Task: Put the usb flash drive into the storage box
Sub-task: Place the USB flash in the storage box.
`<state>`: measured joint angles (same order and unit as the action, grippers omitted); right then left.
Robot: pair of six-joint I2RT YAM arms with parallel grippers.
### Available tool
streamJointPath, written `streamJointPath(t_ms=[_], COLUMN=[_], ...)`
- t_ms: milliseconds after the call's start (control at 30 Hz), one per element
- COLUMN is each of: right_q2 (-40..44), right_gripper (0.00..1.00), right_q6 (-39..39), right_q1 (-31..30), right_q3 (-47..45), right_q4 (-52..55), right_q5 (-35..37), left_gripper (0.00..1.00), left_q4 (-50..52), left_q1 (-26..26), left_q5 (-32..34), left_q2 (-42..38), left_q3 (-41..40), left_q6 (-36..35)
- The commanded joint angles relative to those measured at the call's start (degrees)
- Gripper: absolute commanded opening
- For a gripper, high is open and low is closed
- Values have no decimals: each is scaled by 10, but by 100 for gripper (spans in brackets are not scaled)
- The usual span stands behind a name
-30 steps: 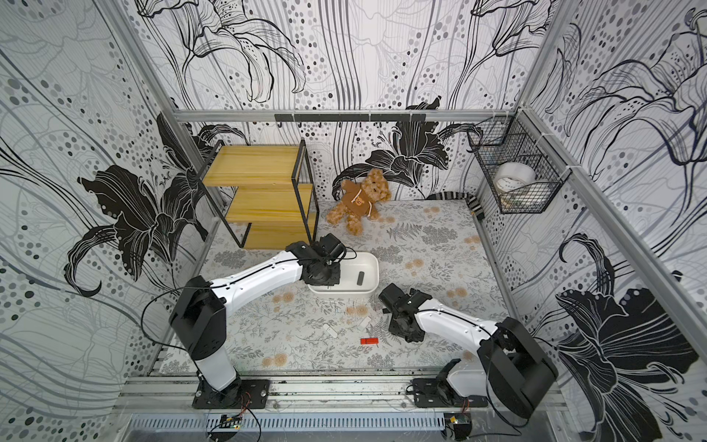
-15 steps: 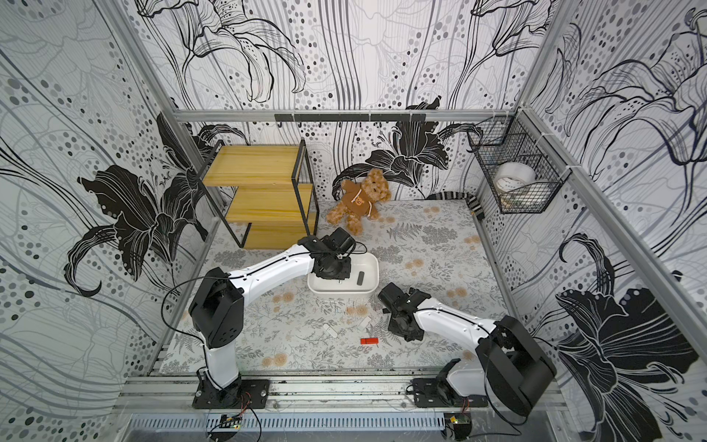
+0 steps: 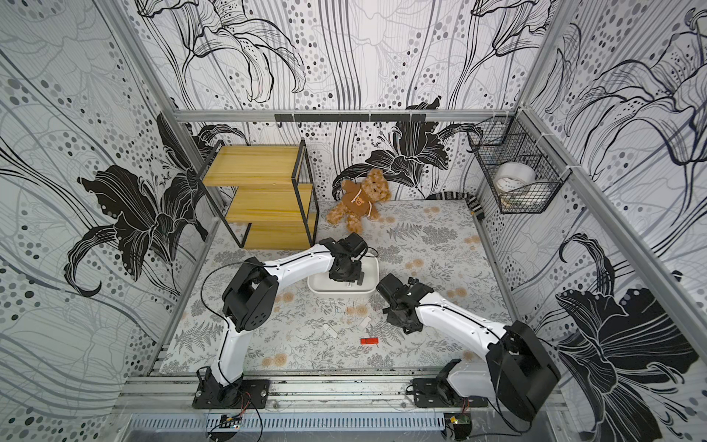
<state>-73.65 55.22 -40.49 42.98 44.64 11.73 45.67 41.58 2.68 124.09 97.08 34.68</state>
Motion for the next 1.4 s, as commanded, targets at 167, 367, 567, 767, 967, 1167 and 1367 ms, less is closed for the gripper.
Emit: streamJointPath(t_ms=[167,367,567,767,967,1167,1367], right_q2=[30,47,40,19,9,-42,-160], right_gripper=[0,0,0,0,0,0,0], right_q6=[-7,-8,-21,-42,-59,-105,-177], right_q1=[-2,-2,-2,-2,-2,-2,1], right_q3=[16,27,47,89,125,172,298], right_q4=[55,68,68,69,63,38,19], right_q5=[29,42,52,65,69,54,30], left_gripper=[0,0,19,50,56,59,68], left_q4=[-16,-1,11,-6,21,84,106], left_q1=[1,6,6,1,-31,-84,-98], left_q5=[-11,-16,-7,-1,5,84,112], left_q2=[48,86,69,3,-40,-153,-293], left_q3=[46,102,108,102,125,73,-46], left_q6=[0,-1,-1,5,2,-3,6])
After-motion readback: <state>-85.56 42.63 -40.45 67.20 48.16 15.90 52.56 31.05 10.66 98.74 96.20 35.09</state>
